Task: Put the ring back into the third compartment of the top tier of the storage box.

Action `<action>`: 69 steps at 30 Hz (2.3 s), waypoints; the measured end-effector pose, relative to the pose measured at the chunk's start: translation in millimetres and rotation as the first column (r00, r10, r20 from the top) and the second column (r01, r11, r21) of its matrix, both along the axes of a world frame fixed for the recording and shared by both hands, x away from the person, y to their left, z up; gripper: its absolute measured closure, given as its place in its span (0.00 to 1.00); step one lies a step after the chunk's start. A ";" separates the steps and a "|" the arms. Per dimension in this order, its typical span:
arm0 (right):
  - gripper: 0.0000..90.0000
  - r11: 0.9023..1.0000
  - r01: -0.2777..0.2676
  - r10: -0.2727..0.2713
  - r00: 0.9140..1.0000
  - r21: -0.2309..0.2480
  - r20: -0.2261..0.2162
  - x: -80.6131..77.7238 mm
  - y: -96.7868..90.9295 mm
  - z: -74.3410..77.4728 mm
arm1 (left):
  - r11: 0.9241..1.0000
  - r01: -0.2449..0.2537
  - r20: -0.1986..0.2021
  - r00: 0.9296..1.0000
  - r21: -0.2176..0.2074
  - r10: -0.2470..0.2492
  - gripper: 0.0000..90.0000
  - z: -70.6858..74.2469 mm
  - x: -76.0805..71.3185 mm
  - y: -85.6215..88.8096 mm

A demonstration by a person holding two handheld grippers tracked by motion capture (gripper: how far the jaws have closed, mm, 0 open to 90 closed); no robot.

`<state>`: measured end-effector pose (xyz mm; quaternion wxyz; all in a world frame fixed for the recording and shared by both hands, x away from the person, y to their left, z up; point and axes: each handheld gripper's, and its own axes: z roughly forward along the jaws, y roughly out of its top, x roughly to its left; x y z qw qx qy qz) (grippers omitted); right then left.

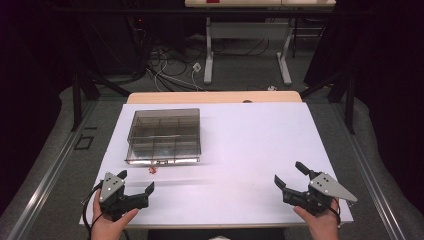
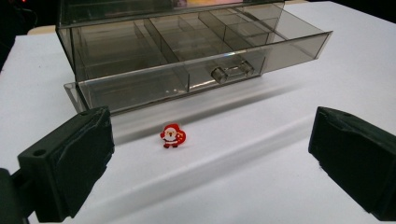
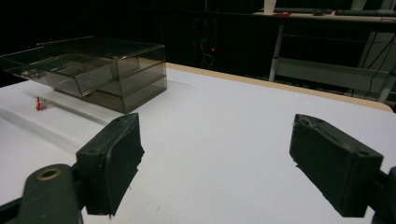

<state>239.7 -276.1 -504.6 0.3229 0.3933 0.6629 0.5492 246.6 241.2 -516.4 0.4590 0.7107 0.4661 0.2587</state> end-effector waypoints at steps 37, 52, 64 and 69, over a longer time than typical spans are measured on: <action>0.18 1.000 -0.010 0.010 1.000 0.002 0.002 -1.6 -1.5 0.5 | 0.995 -0.016 -0.097 0.995 0.100 0.026 0.08 -21.7 22.0 -7.1; 0.18 1.000 -0.010 0.010 1.000 0.006 0.001 -1.9 -0.7 0.1 | 0.995 -0.026 -0.120 0.992 0.099 0.037 0.08 -29.4 33.7 -8.0; 0.18 1.000 -0.016 0.016 1.000 0.013 -0.004 -1.3 -0.7 -0.8 | 0.990 -0.030 -0.151 0.987 0.135 0.051 0.17 -37.4 49.7 -11.4; 0.18 1.000 -0.013 0.013 1.000 0.013 -0.007 -1.3 -1.0 -1.0 | 0.990 -0.033 -0.159 0.986 0.135 0.055 0.18 -39.8 55.8 -11.9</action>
